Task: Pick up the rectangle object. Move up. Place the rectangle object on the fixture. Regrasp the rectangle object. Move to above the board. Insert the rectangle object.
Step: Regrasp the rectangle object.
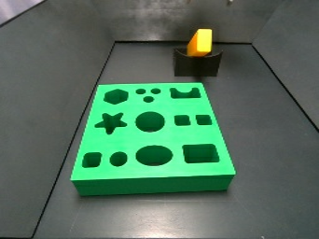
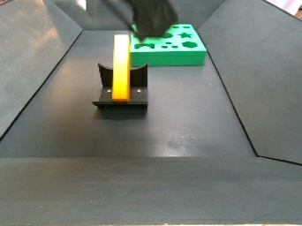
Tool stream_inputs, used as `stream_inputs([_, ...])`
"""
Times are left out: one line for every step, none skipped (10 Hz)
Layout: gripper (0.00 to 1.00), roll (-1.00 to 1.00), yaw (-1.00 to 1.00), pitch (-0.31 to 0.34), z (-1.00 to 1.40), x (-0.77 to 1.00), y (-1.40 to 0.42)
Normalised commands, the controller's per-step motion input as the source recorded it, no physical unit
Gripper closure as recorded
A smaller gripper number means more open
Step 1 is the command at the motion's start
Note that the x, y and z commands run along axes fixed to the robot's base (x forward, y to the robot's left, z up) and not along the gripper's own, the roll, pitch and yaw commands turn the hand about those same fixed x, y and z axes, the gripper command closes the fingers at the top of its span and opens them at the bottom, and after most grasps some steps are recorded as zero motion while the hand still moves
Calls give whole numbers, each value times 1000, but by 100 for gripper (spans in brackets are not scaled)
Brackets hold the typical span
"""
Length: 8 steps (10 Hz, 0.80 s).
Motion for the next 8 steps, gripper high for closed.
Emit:
stream_inputs([0, 1000, 18, 36, 604, -45, -1000])
stream_inputs([0, 1000, 17, 30, 370, -65, -867])
stream_inputs([0, 1000, 17, 28, 189, -43, -686])
stream_inputs([0, 1000, 17, 27, 96, -18, -416])
stream_inputs([0, 1000, 17, 27, 70, -15, -272])
stream_inputs([0, 1000, 18, 24, 34, -19, -28])
stream_inputs([0, 1000, 18, 21, 19, -15, -13])
stream_inputs([0, 1000, 19, 18, 6, -9, -23])
